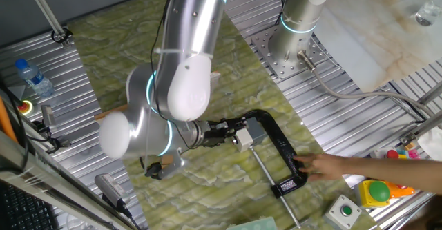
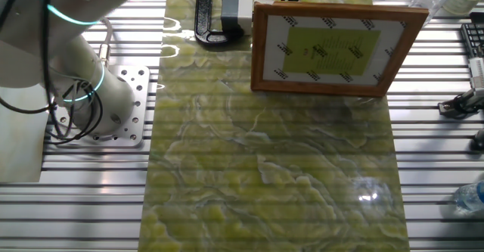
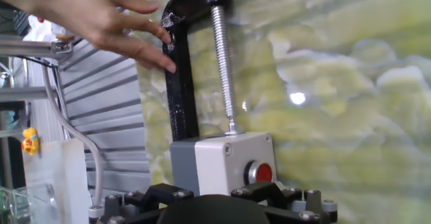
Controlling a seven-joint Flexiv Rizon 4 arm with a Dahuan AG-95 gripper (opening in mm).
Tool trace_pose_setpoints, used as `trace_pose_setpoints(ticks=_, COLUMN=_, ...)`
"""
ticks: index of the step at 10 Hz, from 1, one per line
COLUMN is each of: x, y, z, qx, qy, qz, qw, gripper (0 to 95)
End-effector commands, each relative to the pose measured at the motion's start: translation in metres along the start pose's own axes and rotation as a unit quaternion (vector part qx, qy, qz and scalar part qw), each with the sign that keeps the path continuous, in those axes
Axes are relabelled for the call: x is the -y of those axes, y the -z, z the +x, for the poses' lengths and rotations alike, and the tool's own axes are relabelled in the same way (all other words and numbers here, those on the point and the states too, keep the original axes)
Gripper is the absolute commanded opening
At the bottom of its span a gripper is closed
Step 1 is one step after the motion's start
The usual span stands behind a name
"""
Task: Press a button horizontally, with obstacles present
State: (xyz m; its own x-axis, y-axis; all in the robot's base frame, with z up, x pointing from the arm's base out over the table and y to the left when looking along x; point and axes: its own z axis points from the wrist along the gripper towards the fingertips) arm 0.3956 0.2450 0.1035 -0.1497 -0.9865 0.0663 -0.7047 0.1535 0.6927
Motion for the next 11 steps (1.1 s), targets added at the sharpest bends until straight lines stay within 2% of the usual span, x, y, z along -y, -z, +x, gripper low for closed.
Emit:
trace_pose_setpoints(ticks=1, x=-0.009, y=0.008, z=0.007, qx=0.021, qy=-0.011, qz=0.010, qw=0.9997, gripper=95.0)
trace_pose_setpoints(ticks=4, x=-0.023, y=0.027, z=0.010, qx=0.046, qy=-0.051, qz=0.050, qw=0.9964, gripper=95.0)
trace_pose_setpoints(ticks=5, x=-0.029, y=0.036, z=0.008, qx=0.058, qy=-0.083, qz=0.076, qw=0.9920, gripper=95.0)
trace_pose_setpoints(ticks=6, x=-0.035, y=0.042, z=0.007, qx=0.069, qy=-0.116, qz=0.095, qw=0.9863, gripper=95.0)
trace_pose_setpoints(ticks=7, x=-0.045, y=0.049, z=0.004, qx=0.089, qy=-0.162, qz=0.122, qw=0.9752, gripper=57.0)
trace_pose_setpoints(ticks=8, x=-0.050, y=0.054, z=0.002, qx=0.106, qy=-0.194, qz=0.127, qw=0.9669, gripper=38.0)
trace_pose_setpoints(ticks=9, x=-0.059, y=0.063, z=-0.005, qx=0.128, qy=-0.239, qz=0.140, qw=0.9524, gripper=0.0)
trace_pose_setpoints(ticks=10, x=-0.064, y=0.069, z=-0.010, qx=0.136, qy=-0.273, qz=0.146, qw=0.9411, gripper=0.0)
trace_pose_setpoints(ticks=11, x=-0.070, y=0.076, z=-0.017, qx=0.156, qy=-0.339, qz=0.151, qw=0.9154, gripper=0.0)
